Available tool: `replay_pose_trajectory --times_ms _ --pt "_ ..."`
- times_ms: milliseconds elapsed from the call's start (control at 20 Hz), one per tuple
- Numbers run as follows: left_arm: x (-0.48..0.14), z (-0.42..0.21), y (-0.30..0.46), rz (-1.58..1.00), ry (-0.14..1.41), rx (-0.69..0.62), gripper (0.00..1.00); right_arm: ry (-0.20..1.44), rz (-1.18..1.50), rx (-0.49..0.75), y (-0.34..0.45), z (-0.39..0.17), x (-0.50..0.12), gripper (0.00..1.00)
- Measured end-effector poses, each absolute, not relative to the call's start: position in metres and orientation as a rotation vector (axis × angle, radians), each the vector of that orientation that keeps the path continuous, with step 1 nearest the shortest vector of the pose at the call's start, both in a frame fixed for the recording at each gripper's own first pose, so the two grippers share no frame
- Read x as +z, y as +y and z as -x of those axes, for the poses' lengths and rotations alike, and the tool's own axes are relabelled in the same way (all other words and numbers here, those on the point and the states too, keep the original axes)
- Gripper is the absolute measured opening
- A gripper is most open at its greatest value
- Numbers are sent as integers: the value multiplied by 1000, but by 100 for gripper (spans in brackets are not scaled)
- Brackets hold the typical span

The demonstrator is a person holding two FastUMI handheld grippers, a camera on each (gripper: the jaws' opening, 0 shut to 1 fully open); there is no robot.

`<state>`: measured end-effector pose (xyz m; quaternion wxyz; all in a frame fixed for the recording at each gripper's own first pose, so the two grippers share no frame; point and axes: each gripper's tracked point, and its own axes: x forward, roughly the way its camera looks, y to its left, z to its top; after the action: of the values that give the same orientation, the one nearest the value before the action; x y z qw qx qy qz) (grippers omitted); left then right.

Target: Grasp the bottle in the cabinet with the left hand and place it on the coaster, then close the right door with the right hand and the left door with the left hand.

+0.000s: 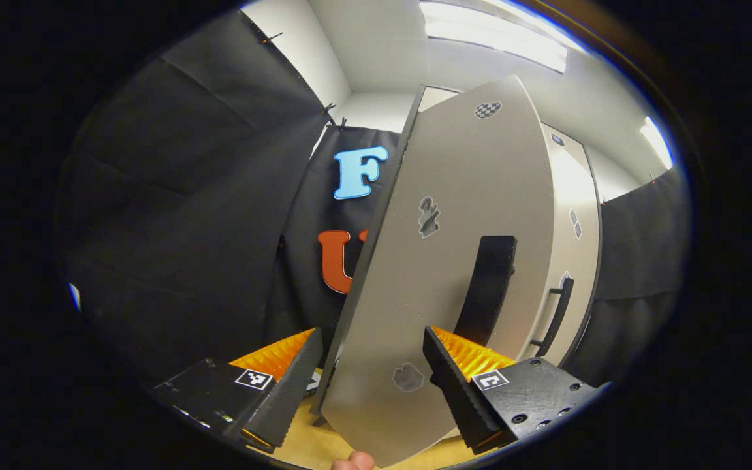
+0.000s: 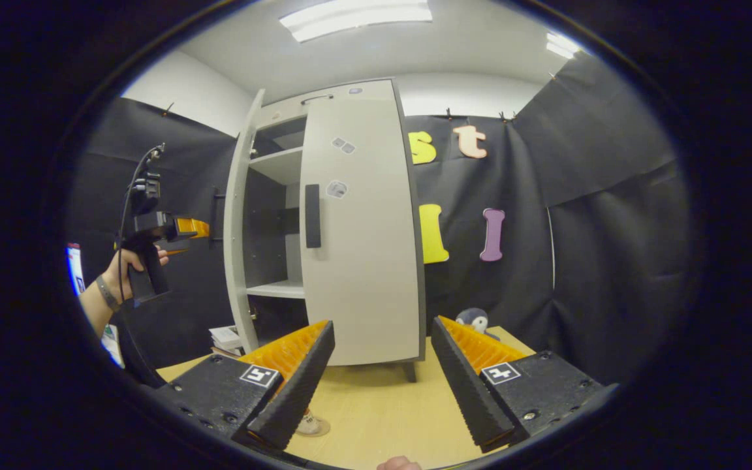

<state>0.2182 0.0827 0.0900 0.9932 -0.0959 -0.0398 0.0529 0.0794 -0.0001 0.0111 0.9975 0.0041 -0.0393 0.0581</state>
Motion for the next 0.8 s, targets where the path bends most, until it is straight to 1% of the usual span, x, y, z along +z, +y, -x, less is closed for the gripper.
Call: replay_pose_trajectory --times_ms 250,300,350,400,450,550,600,650,700,750,800 --pt "96 -215 83 202 -104 111 99 -57 1 81 -12 -76 3 98" --pt "98 -212 78 214 -108 95 99 -51 5 77 -13 -77 3 94" --pt "99 -208 71 221 -105 72 99 -49 6 75 -13 -78 1 98" --pt "101 -202 63 216 -104 60 95 -46 5 75 -13 -79 1 98" --pt "102 -194 57 193 -108 56 99 -44 0 78 -12 -81 0 98" --pt "102 -178 48 112 -120 56 99 -38 -12 87 -7 -82 1 98" --pt "102 -168 43 72 -137 55 94 -30 -11 91 -7 -83 1 98" --pt "101 -160 37 47 -150 50 99 -28 -6 99 -6 -84 2 98" --pt "94 -152 26 40 -153 29 99 -34 7 103 -6 -85 4 98" --pt "84 -145 10 43 -143 -21 94 -39 20 93 -12 -86 7 94" --pt "74 -138 -4 43 -126 -65 96 -44 27 85 -16 -87 10 94"
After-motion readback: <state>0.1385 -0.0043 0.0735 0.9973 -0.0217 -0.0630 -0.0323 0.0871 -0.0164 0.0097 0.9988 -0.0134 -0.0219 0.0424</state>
